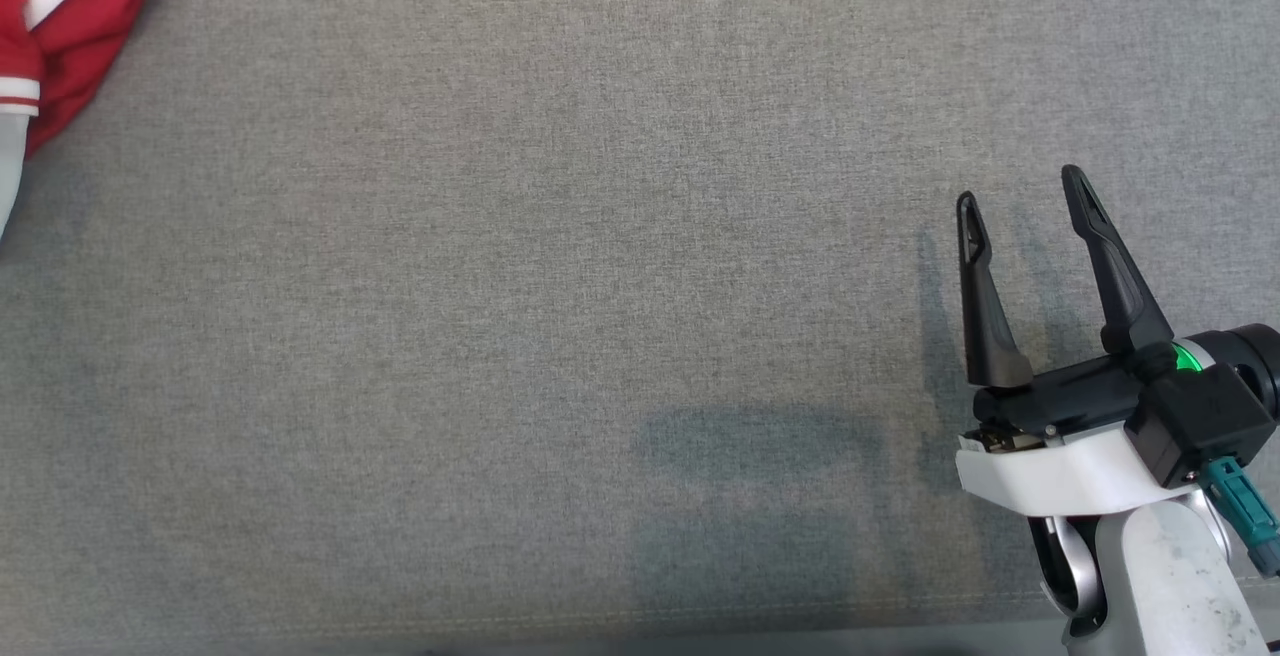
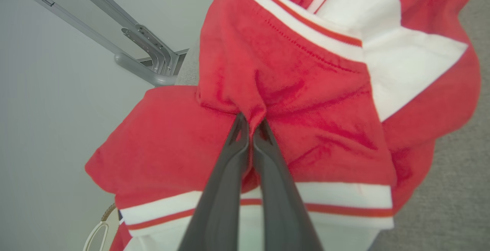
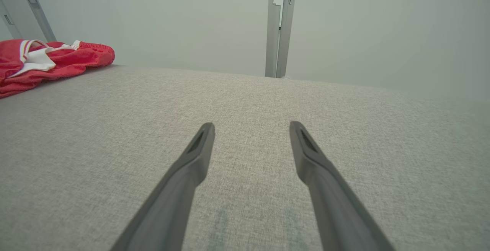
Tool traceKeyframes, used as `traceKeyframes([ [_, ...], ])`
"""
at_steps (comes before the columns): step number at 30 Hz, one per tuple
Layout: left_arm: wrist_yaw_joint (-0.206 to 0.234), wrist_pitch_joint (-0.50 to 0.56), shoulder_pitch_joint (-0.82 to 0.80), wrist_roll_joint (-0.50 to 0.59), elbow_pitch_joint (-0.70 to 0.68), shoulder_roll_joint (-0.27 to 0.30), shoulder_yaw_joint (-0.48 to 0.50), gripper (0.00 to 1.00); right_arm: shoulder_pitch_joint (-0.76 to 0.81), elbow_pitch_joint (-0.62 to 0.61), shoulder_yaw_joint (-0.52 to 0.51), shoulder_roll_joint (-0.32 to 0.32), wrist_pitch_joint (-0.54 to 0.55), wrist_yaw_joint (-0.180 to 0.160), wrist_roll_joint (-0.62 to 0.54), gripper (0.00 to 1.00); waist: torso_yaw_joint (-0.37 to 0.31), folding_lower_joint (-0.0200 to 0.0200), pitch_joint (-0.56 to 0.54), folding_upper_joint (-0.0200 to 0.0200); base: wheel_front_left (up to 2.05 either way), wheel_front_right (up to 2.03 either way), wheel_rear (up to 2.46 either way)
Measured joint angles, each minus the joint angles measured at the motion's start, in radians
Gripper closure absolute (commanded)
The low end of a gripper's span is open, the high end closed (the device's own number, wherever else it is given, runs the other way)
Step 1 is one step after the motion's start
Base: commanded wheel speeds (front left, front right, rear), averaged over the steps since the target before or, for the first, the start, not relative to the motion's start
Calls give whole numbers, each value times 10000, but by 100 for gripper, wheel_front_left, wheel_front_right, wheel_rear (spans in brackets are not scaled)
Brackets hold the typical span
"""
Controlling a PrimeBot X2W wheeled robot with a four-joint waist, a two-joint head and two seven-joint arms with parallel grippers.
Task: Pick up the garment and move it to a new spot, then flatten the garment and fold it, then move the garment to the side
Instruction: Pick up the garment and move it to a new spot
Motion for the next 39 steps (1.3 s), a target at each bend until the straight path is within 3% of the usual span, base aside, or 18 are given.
traceKeyframes([
  [12, 8, -779, -337, 56, 13, 268, -134, 100, -12, 370, 92, 0, 2, 0, 297, 0, 115, -1, -966, 0, 0, 0, 0],
  [24, -267, -1005, -942, 456, -1154, 364, -888, 100, 321, 748, -25, 0, 2, 0, 794, 0, 50, -1, -2490, 0, 0, 0, 0],
  [32, -428, -773, -1021, 422, -2497, -63, -1544, 100, 545, 867, -184, 0, 2, 0, 984, 0, -106, -1, -3360, 0, 0, 0, 0],
  [39, -441, -380, -437, -23, -3858, -767, -2119, 100, 739, 934, -339, 0, 0, 0, 1124, 0, -495, -1, -3992, 0, 0, 0, 0],
])
